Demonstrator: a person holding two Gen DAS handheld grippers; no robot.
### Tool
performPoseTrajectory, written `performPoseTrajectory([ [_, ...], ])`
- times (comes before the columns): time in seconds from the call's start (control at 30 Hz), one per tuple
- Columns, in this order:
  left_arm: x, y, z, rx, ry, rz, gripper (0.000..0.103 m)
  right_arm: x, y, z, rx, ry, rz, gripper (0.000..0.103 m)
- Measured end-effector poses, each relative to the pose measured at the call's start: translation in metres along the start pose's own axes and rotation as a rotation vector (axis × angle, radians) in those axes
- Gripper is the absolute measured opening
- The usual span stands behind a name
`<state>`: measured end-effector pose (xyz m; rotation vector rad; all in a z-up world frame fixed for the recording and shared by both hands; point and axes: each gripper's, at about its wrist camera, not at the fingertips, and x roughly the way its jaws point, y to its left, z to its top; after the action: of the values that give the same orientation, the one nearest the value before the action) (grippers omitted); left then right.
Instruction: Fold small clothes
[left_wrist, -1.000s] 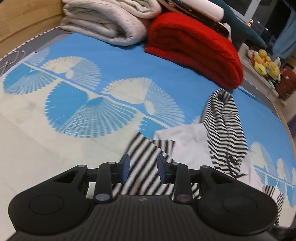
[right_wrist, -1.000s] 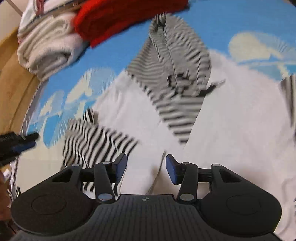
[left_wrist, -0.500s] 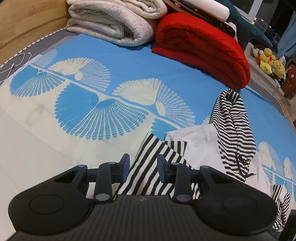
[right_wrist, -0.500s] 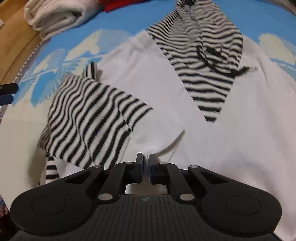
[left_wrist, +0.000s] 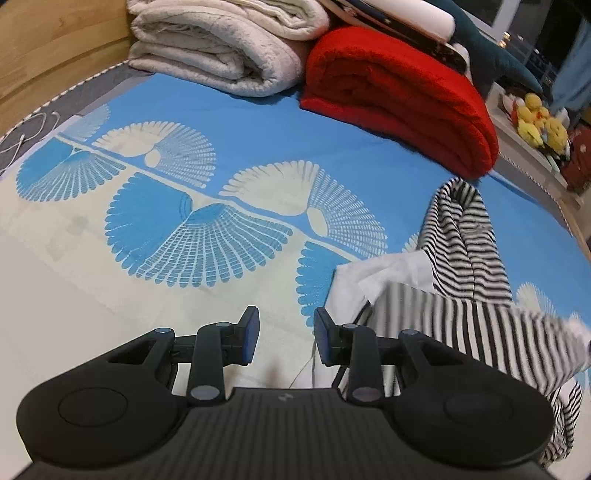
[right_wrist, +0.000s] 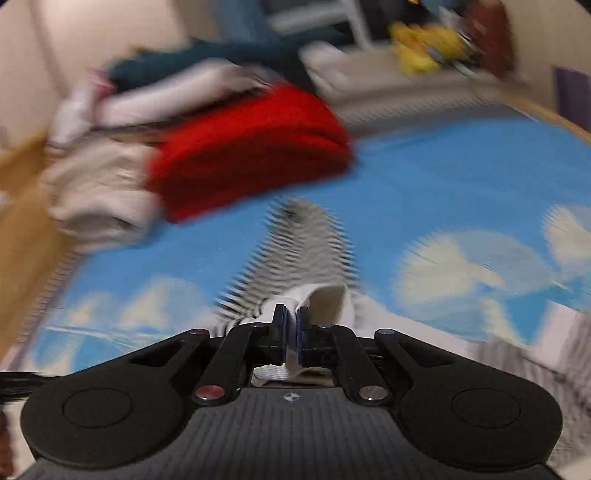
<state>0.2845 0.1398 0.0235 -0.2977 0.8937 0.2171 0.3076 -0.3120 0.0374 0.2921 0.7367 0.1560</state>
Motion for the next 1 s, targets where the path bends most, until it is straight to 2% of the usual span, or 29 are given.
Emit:
performPoseTrajectory([
  [0.13,0.007,-0.006,-0.004,0.029,0.023,0.004,0.036,0.033,-0.051,-0.009,0.092,0.185,-0.164,0.004],
  [0.23,0.012,-0.013,-0.007,0.037,0.043,-0.014,0.036,0.049,-0.058,-0.019,0.072,0.278,-0.240,0.004],
  [0.33,0.017,-0.025,-0.013,0.070,0.071,-0.044,0.036,0.051,-0.059,-0.029,0.049,0.331,-0.265,0.004],
  [0.47,0.024,-0.042,-0.023,0.149,0.116,-0.070,0.036,0.049,-0.065,-0.031,0.074,0.346,-0.299,0.007],
  [0.57,0.025,-0.052,-0.028,0.189,0.130,-0.094,0.036,0.035,-0.075,-0.024,0.104,0.254,-0.358,0.014],
  [0.63,0.028,-0.058,-0.032,0.201,0.146,-0.122,0.036,0.028,-0.078,-0.021,0.137,0.196,-0.307,0.014],
  [0.7,0.035,-0.064,-0.038,0.204,0.183,-0.156,0.036,0.027,-0.077,-0.023,0.166,0.176,-0.190,0.014],
  [0.73,0.039,-0.068,-0.042,0.211,0.204,-0.167,0.036,0.032,-0.076,-0.026,0.170,0.196,-0.137,0.014],
  [0.8,0.050,-0.077,-0.055,0.257,0.260,-0.175,0.036,0.052,-0.075,-0.042,0.157,0.304,-0.077,0.019],
  [0.87,0.060,-0.087,-0.070,0.325,0.309,-0.154,0.036,0.077,-0.077,-0.067,0.121,0.459,-0.137,0.022],
  [0.9,0.065,-0.092,-0.078,0.368,0.328,-0.133,0.036,0.085,-0.082,-0.078,0.114,0.510,-0.185,0.028],
  [1.0,0.075,-0.099,-0.094,0.460,0.366,-0.080,0.036,0.080,-0.086,-0.078,0.147,0.490,-0.187,0.029],
])
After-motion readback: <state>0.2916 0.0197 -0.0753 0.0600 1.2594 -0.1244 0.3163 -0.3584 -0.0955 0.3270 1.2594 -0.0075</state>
